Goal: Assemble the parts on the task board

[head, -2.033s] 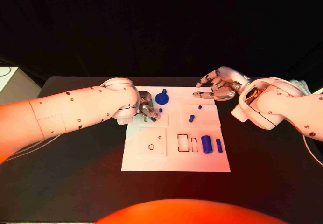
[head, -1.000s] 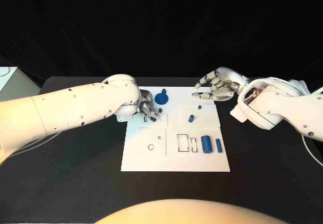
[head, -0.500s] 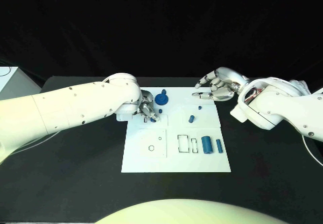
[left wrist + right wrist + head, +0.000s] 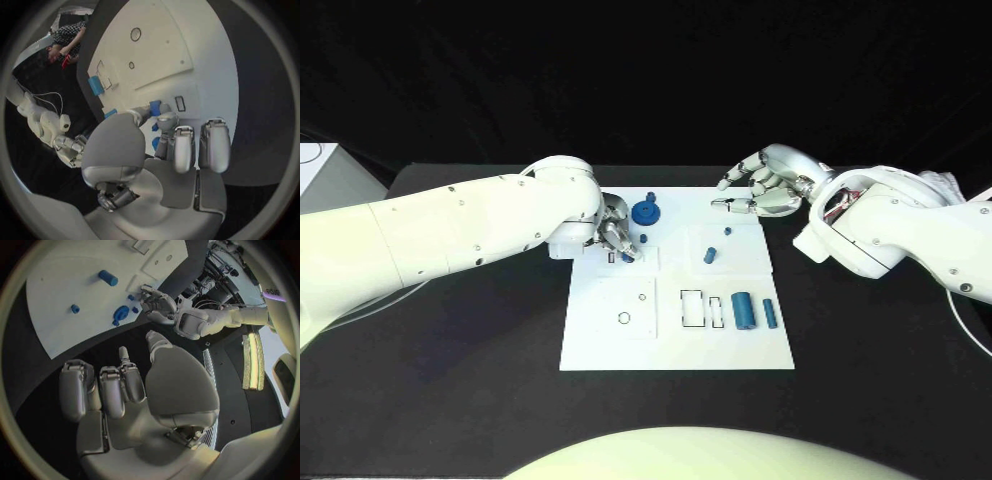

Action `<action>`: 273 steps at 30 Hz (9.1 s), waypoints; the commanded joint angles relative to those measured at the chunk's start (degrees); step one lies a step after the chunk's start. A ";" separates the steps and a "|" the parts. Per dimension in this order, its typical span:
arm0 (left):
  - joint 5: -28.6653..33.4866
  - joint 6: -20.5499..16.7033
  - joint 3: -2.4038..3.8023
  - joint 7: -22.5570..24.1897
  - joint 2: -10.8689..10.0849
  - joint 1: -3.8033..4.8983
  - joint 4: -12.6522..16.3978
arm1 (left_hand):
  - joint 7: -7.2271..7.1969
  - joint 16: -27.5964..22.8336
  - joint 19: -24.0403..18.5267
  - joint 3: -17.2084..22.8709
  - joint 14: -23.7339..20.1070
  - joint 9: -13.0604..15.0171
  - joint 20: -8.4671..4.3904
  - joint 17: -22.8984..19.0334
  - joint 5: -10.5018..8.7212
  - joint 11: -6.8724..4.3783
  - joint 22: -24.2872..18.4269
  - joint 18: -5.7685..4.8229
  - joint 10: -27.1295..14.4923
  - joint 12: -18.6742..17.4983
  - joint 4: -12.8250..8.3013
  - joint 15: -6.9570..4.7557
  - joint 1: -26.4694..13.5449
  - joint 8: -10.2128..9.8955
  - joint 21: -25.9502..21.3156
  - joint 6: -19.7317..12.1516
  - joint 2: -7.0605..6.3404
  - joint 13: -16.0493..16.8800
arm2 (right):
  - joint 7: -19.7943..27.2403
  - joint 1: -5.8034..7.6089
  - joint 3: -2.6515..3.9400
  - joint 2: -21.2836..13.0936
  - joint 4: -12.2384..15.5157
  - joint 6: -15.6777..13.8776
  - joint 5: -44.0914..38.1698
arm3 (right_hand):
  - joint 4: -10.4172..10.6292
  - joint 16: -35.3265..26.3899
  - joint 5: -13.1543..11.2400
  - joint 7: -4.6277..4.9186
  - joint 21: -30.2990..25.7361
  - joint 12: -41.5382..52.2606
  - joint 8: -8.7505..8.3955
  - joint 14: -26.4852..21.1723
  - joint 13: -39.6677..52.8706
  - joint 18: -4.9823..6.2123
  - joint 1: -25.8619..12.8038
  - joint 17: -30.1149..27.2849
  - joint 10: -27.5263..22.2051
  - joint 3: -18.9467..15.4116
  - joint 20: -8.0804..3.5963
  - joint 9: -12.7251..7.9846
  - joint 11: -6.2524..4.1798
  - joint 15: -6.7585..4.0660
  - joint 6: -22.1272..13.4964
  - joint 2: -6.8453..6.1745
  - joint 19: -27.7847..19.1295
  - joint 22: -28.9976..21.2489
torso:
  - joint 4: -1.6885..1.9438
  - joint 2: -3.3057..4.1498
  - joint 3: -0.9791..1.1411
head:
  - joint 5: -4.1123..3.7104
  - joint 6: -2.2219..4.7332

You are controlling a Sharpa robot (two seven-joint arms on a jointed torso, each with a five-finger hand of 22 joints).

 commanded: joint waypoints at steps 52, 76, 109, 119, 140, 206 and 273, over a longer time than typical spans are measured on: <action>1.22 5.56 -0.76 -1.34 0.80 -0.81 -1.92 | -0.02 0.37 -0.72 -2.78 5.86 0.43 0.33 15.09 -0.02 0.33 2.50 -0.12 -1.02 -0.38 2.02 0.70 -11.09 -0.83 -0.75 0.91 -3.03 -1.29 | 0.64 -0.03 0.01 -0.26 0.17 0.08 -0.27 | 0.05 -0.44 -0.14 0.07 -0.85 -0.33 0.36 4.97 7.06 0.42 0.01 11.48 -0.53 -1.03 -0.32 -0.15 -0.09 -0.39 -0.63 0.34 1.13 8.05 | -0.01 -0.10 0.04 | -0.31 -0.17; 2.07 -2.39 -0.42 -0.45 -1.49 -0.90 0.74 | 0.88 -1.13 -2.71 -11.35 4.93 -0.69 0.71 12.86 -5.31 1.13 -0.08 0.49 -3.77 -2.51 3.01 1.34 -13.54 -3.16 -2.21 -1.18 -2.49 -4.65 | 0.76 -0.03 0.00 -0.30 -0.07 0.06 -0.27 | 0.12 -0.43 -0.17 0.08 -0.80 -0.30 0.39 4.98 7.09 0.40 -0.21 11.50 -0.50 -1.20 -0.32 -0.17 -0.08 -0.38 -0.66 0.47 1.16 8.10 | 0.04 -0.15 -0.06 | -0.48 0.29; 3.61 -21.55 1.15 1.21 -11.21 -2.88 12.93 | 4.24 -2.90 -3.64 -12.51 3.88 -9.01 2.78 10.26 -3.77 4.02 -1.71 0.88 -10.09 -6.75 2.79 3.83 -2.38 -9.72 -3.57 -6.20 -0.88 -12.37 | 0.68 -0.21 -0.08 -0.75 -1.32 -0.06 -0.41 | 0.13 -0.44 -0.17 0.09 -0.88 -0.28 0.43 4.98 7.09 0.42 -0.51 11.50 -0.48 -1.42 -0.32 -0.20 -0.08 -0.37 -0.72 0.68 1.13 8.06 | 0.07 -0.06 0.02 | -0.04 1.31; 2.37 -25.72 0.96 2.71 -10.70 -4.93 12.95 | 4.40 -2.83 -3.42 -11.58 3.94 -9.57 2.88 10.34 -3.76 4.17 -1.45 0.83 -10.77 -6.94 3.07 3.94 -1.66 -9.53 -3.47 -6.40 -1.36 -13.03 | 0.66 -0.32 -0.09 -0.77 -1.29 0.01 -0.41 | 0.12 -0.46 -0.15 0.09 -0.85 -0.20 0.46 4.97 7.16 0.41 -0.55 11.46 -0.40 -1.47 -0.32 -0.20 -0.08 -0.37 -0.72 0.75 1.15 8.09 | -0.03 -0.07 -0.02 | 0.00 1.34; 3.03 -23.91 0.95 2.65 -9.56 -5.32 12.83 | 4.24 -2.75 -3.26 -11.48 4.00 -9.83 2.94 10.43 -3.87 4.08 -1.26 0.80 -10.53 -6.30 3.12 3.94 -2.72 -8.70 -3.40 -5.82 -1.68 -12.63 | 0.59 -0.46 -0.10 -0.72 -1.31 0.35 -0.41 | 0.10 -0.48 -0.12 0.08 -0.70 -0.12 0.50 4.96 7.23 0.37 -0.58 11.44 -0.31 -1.51 -0.32 -0.20 -0.09 -0.38 -0.70 0.87 1.22 8.18 | -0.08 -0.01 0.00 | 0.04 1.14; 14.56 -18.94 3.61 2.95 -12.01 -4.82 14.06 | 3.14 -2.77 -4.25 18.06 3.92 -11.63 1.95 10.27 -4.48 2.87 -1.93 1.10 -9.48 -2.69 -8.90 2.82 3.95 5.28 -4.33 -10.22 -2.53 -12.70 | 0.16 -0.84 -0.14 -0.85 -1.55 2.21 -0.43 | -0.01 -0.52 0.14 0.03 -0.78 -0.01 0.68 4.95 7.30 0.39 -0.46 11.39 -0.19 -1.45 -0.34 -0.21 -0.13 -0.41 -0.62 1.47 1.22 8.15 | 0.02 -0.10 0.02 | -0.38 1.24; 11.15 3.38 -1.32 -0.97 0.47 3.01 -1.16 | 2.99 -1.20 -3.73 30.45 4.52 -8.47 1.52 11.87 10.99 2.68 0.77 0.87 -8.87 4.44 -25.03 2.58 -18.19 12.51 -2.39 -10.22 3.86 -9.29 | 19.00 -1.01 -0.30 2.35 -5.85 -15.15 16.07 | -2.95 -81.52 2.50 4.43 -76.01 -63.63 2.56 -30.41 -67.87 8.34 4.87 -51.81 -30.54 15.51 9.47 -3.00 5.98 8.38 -4.77 -1.72 -39.46 -61.25 | 0.07 0.03 -0.09 | 0.53 0.89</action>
